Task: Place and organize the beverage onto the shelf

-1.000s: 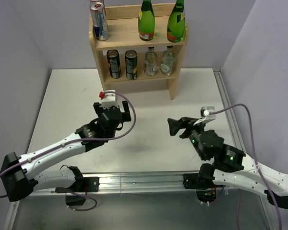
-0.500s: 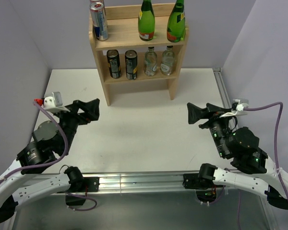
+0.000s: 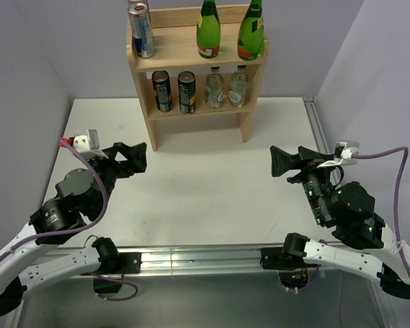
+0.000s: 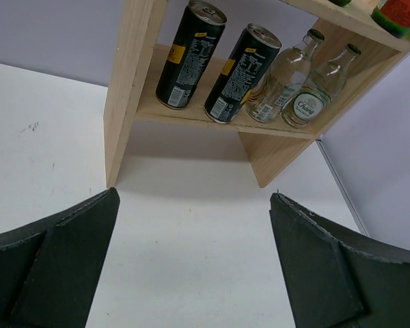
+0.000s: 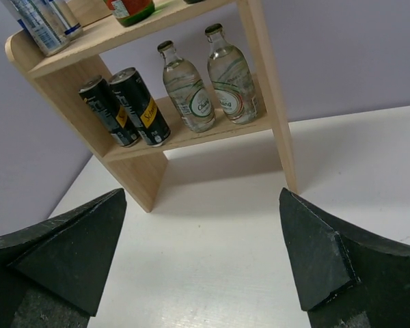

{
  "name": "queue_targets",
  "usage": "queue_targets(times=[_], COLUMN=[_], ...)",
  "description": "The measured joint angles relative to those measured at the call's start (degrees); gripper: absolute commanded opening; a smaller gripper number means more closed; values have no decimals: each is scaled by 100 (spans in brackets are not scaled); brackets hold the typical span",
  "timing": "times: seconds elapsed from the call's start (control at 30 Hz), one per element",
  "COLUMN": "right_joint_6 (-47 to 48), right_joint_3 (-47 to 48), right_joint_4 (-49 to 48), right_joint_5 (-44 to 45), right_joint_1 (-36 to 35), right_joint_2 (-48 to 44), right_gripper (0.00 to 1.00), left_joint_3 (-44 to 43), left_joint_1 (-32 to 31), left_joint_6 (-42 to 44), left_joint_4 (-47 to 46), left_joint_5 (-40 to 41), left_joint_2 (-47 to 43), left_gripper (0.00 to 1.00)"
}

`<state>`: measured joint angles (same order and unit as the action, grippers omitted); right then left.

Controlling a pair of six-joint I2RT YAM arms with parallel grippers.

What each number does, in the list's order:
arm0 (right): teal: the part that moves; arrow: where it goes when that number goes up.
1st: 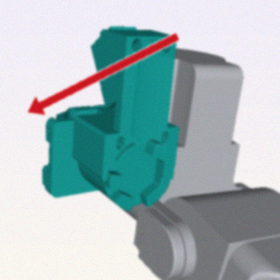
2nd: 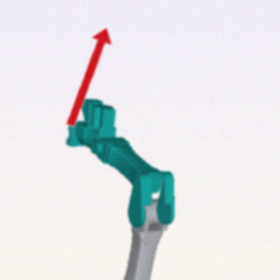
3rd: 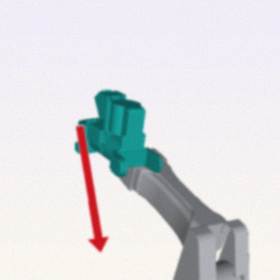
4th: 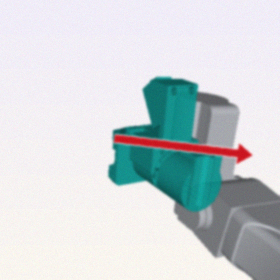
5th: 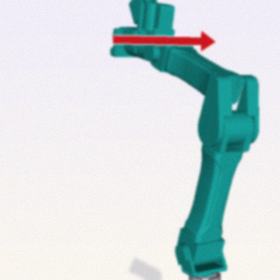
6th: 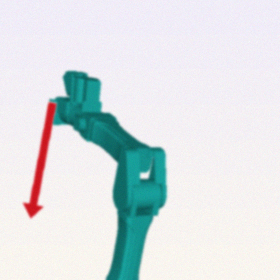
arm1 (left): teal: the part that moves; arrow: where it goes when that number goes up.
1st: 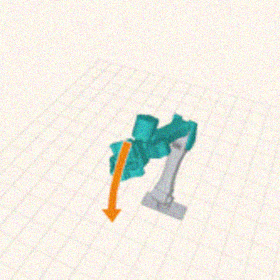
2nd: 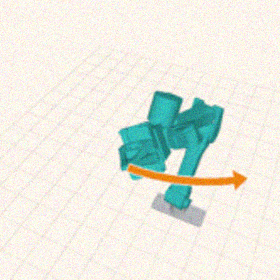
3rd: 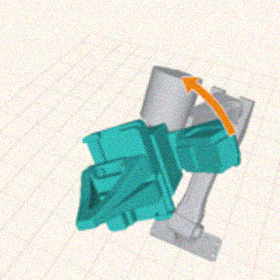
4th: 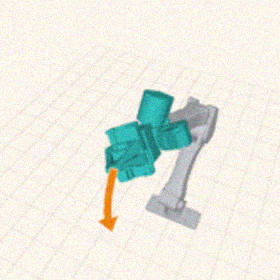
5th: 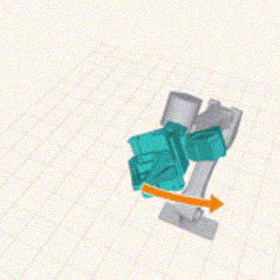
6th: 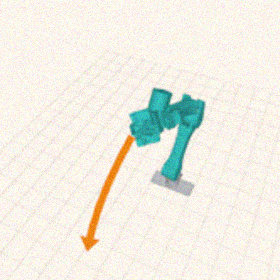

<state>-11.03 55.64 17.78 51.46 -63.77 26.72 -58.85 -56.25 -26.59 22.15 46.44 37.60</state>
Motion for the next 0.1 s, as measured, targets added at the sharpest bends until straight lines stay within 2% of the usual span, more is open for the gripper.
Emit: queue_targets(times=[0.1], right_joint_6=[20], right_joint_3=[0], right_joint_4=[2], right_joint_5=[0], right_joint_1=[0], right_joint_2=[-2], right_gripper=[100], left_joint_3=[0], left_joint_1=[0], left_joint_6=[-2], left_joint_4=[0], left_joint_5=[9], left_joint_2=[2], left_gripper=[99])
